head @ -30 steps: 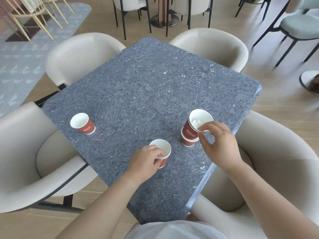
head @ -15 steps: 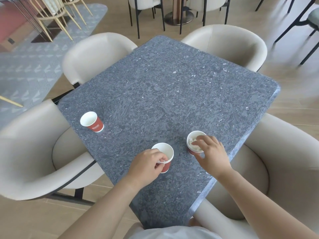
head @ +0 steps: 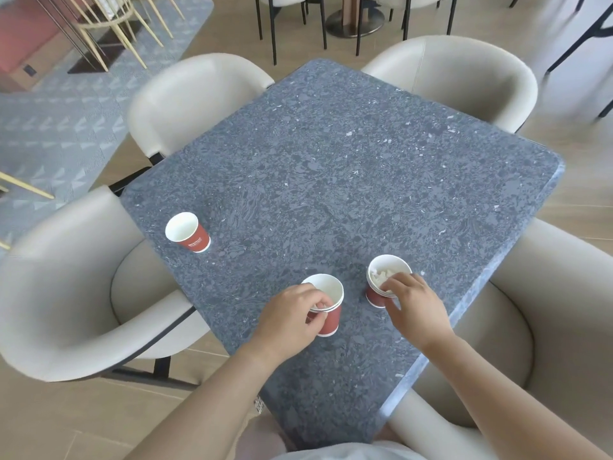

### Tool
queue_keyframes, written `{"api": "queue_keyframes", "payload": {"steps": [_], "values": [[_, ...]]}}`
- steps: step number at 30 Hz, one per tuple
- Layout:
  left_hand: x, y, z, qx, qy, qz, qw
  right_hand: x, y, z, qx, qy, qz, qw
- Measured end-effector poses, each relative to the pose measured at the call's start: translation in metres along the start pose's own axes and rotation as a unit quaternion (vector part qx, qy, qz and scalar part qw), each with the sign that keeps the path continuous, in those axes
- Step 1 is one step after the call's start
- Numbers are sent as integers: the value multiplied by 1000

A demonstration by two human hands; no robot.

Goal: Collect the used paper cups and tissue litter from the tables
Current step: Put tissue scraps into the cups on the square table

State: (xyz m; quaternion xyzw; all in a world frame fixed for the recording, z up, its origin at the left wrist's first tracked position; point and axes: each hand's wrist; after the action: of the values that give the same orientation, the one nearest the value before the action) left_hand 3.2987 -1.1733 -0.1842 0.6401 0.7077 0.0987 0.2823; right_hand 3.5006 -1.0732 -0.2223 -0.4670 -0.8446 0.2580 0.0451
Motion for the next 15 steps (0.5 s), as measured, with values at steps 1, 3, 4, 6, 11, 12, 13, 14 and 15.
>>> {"api": "queue_keyframes", "payload": {"steps": [1, 3, 4, 6, 11, 12, 13, 14, 15], "values": [[2, -4, -3, -8, 0, -1, 1000, 2, -6, 2, 1, -3, -10, 1000], [5, -14, -10, -19, 5, 0, 1000, 9, -18, 8, -4, -7, -26, 1000], [7, -21, -14, -24, 10, 3, 1000, 13, -25, 12, -7, -8, -29, 1000], [7, -35, -23, -38, 16, 12, 999, 22, -41, 20, -11, -14, -28, 999], [10, -85, -59, -49, 30, 33, 998, 53, -97, 39, 14, -29, -16, 999], [10, -94, -67, -50, 36, 36, 997, 59, -108, 43, 18, -30, -13, 999], [11, -103, -75, -50, 42, 39, 997, 65, -119, 48, 18, -33, -10, 999], [11, -112, -83, -51, 48, 43, 997, 72, -130, 52, 18, -34, -8, 999], [12, -120, -90, -53, 50, 48, 996, 78, -140, 57, 20, -33, -6, 999]]}}
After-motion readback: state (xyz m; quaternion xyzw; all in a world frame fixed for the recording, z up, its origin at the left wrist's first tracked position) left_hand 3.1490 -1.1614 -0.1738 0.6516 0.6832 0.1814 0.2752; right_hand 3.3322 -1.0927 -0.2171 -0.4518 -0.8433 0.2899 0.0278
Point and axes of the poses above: each hand's wrist, its own x-axis towards the middle knuckle, its own z-axis out of the palm, y = z × x, and after that the axes turned 10 degrees about -y, right-handed
